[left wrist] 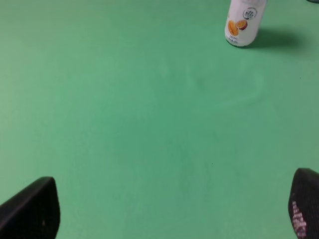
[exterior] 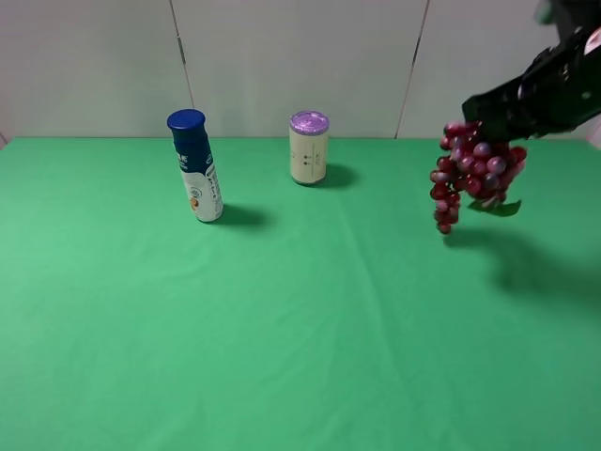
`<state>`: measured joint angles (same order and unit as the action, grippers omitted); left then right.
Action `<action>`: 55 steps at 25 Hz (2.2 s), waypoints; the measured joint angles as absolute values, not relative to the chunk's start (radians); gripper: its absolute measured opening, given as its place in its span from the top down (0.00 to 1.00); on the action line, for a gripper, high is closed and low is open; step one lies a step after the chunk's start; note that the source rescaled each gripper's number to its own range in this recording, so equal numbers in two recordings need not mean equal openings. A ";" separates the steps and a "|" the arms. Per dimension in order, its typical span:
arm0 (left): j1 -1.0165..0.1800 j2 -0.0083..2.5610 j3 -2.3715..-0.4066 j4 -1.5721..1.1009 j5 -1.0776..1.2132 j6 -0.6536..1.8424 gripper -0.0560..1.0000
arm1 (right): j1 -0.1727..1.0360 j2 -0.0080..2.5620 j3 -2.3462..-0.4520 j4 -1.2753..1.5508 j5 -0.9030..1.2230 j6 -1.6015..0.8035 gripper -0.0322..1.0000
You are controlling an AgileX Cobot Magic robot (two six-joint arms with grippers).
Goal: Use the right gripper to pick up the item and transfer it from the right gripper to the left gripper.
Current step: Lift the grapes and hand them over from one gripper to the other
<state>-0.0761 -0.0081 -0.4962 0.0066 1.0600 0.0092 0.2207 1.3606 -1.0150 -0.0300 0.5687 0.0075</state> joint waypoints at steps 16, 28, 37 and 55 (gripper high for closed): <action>-0.076 -0.008 -0.496 0.008 1.060 0.009 0.00 | 0.457 1.287 -1.218 0.149 0.765 -0.220 0.93; -0.076 -0.008 -0.496 0.008 1.060 0.009 0.00 | 0.619 1.287 -1.254 0.157 0.788 -0.223 0.93; -0.076 -0.008 -0.496 0.026 1.060 0.000 0.00 | 0.619 1.287 -1.254 0.166 0.790 -0.223 0.93; -0.076 0.105 -0.512 -0.175 0.966 0.256 0.00 | 0.619 1.362 -1.254 0.346 0.773 -0.393 0.96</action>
<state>-0.0761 0.1049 -0.5122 -0.1750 0.9662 0.2564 0.6191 1.3622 -1.2537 0.3464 0.7729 -0.3929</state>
